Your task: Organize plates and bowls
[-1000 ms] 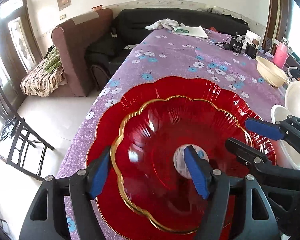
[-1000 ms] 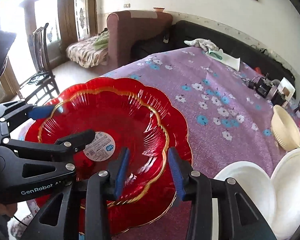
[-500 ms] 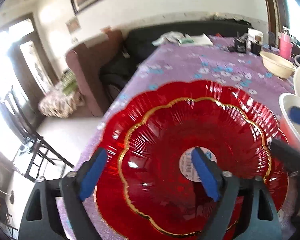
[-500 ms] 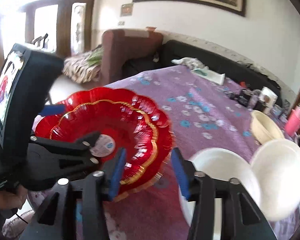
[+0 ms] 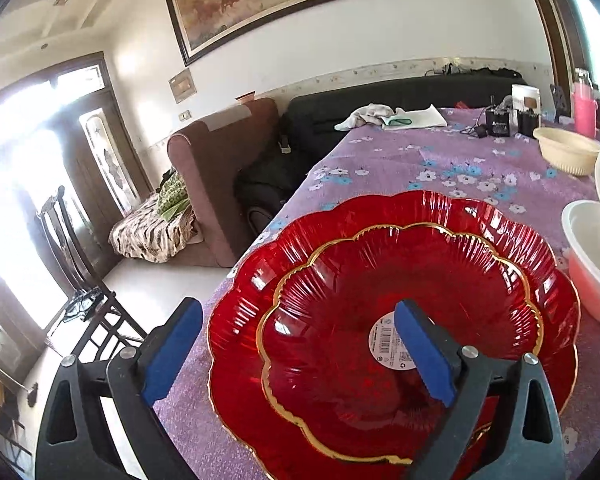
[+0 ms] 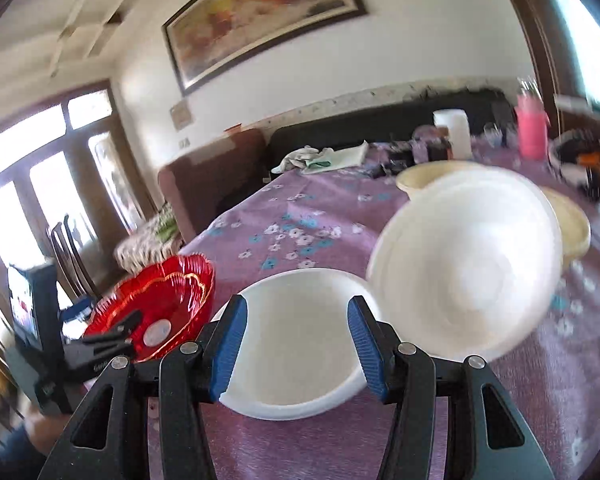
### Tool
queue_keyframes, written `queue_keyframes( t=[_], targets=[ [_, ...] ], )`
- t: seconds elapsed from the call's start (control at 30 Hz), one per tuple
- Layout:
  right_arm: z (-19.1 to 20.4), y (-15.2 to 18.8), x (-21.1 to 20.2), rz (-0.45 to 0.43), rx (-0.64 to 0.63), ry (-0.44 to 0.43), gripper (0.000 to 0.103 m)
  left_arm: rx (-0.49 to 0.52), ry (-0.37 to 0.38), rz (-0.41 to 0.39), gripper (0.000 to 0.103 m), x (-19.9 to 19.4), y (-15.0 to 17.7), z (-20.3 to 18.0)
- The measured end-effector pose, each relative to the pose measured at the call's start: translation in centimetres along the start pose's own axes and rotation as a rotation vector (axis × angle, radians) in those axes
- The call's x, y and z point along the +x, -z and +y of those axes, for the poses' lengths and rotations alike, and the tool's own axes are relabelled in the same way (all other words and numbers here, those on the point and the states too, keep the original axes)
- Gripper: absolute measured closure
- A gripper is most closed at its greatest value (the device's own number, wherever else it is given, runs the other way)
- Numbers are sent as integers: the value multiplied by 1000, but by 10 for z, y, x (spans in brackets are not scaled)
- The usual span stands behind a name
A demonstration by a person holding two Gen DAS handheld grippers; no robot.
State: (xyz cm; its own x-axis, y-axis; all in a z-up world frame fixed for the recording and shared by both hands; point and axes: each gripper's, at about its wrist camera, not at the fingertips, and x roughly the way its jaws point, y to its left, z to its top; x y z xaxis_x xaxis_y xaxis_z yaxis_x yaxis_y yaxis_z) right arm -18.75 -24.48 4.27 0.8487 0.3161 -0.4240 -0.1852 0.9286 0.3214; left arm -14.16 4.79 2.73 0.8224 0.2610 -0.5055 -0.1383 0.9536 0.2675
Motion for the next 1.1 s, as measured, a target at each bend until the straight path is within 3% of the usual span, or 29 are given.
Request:
queue_keyframes(
  t=[0.4, 0.57, 0.77, 0.9, 0.97, 1.1],
  targets=[
    [7, 2, -5, -31, -36, -18, 46, -27, 83, -18, 6, -26, -9, 2],
    [4, 3, -7, -37, -31, -20, 46, -79, 261, 11, 6, -40, -19, 7],
    [-5, 11, -13, 14, -6, 22, 47, -91, 463, 41, 6, -52, -32, -2],
    [-23, 18, -16, 60, 67, 33, 64, -101, 622, 73, 7, -53, -45, -20],
    [-31, 19, -16, 74, 111, 25, 65, -88, 706, 111, 10, -50, -56, -36],
    [-37, 20, -13, 102, 139, 29, 71, -10, 716, 170, 42, -33, -78, -72]
  ],
)
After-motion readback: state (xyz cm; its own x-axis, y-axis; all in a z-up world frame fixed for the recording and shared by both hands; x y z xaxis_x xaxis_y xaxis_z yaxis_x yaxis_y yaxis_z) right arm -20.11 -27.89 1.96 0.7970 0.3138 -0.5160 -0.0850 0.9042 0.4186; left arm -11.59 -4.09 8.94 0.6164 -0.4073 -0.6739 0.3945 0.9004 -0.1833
